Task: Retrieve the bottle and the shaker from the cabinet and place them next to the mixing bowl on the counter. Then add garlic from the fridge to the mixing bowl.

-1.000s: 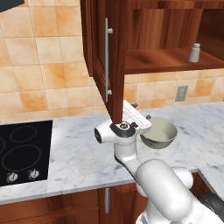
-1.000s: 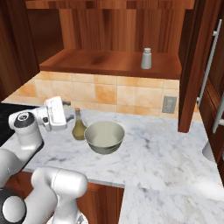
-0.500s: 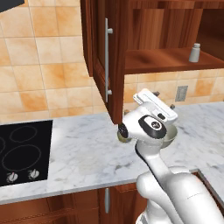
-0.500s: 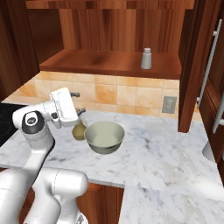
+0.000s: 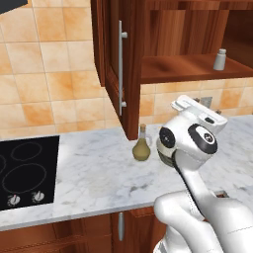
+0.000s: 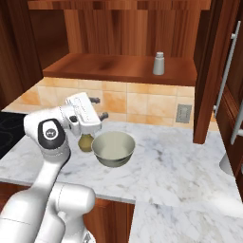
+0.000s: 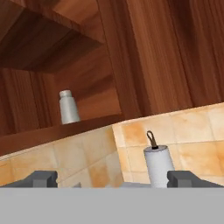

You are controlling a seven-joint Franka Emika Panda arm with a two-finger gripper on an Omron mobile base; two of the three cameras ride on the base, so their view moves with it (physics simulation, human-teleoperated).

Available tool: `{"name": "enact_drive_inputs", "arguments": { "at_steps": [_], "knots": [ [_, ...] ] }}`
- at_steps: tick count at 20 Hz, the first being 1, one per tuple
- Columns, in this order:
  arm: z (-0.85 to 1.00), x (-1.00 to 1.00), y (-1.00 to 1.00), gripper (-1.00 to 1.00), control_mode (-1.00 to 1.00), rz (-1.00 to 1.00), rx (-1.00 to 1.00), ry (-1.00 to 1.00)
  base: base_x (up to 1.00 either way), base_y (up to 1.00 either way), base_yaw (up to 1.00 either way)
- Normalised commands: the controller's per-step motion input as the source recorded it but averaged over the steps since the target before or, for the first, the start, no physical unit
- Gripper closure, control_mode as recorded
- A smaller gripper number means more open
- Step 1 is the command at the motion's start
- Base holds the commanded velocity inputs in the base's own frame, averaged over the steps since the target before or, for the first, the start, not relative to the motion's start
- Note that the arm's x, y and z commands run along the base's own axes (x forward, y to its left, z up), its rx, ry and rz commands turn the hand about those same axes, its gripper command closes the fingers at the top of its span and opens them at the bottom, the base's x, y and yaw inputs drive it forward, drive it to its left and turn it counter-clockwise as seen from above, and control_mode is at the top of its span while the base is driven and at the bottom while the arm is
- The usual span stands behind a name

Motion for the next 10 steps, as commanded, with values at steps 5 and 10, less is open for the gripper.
{"name": "enact_drive_inputs", "arguments": {
  "at_steps": [5,10],
  "knots": [
    [0.79,0.00,-0.25,-1.00,-1.00,0.00,0.00,0.05,0.00,0.00,0.00],
    [0.66,0.06,-0.24,-1.00,-1.00,0.00,0.09,0.09,0.00,0.00,0.00]
  ]
}}
